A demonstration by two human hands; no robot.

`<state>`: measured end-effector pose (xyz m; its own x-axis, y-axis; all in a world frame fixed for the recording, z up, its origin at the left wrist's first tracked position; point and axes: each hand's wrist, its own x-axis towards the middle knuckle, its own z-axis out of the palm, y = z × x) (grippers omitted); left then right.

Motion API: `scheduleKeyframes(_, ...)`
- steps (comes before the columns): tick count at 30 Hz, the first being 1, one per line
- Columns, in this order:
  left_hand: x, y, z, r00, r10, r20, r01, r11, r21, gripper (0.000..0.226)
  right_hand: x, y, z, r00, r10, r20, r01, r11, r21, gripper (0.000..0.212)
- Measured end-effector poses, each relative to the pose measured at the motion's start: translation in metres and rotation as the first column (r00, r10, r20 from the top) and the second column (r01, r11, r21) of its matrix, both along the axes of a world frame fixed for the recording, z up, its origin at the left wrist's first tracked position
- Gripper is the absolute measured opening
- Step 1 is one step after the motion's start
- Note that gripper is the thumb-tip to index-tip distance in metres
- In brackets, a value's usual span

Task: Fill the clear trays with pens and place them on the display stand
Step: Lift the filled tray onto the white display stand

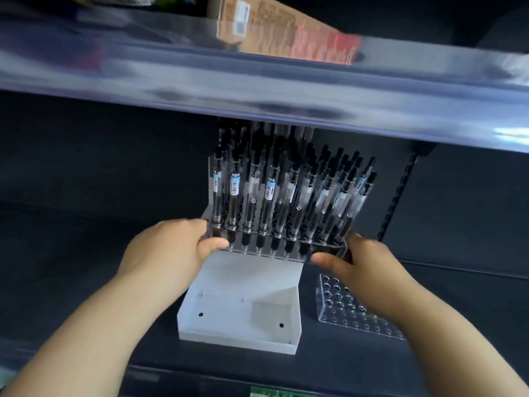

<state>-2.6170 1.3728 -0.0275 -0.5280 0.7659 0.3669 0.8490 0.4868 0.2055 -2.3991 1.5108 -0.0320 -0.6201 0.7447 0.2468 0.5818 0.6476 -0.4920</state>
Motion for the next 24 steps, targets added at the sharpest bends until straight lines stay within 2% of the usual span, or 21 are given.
scheduleKeyframes(7,-0.034,0.009,-0.012,0.998,-0.005,0.068,0.005,1.000,0.014,0.042,-0.031,0.010,-0.006,1.000,0.025,-0.007,-0.026,0.999,-0.034,0.033)
scheduleKeyframes(17,-0.052,0.023,-0.027,0.989,0.002,0.146,-0.002,1.000,-0.003,0.040,-0.056,0.025,0.000,0.990,-0.017,0.141,0.015,1.000,0.017,0.037)
scheduleKeyframes(24,-0.050,0.027,-0.031,0.990,0.028,0.142,-0.020,0.998,-0.057,0.038,-0.061,0.028,-0.006,0.983,-0.022,0.181,0.033,0.998,-0.058,0.033)
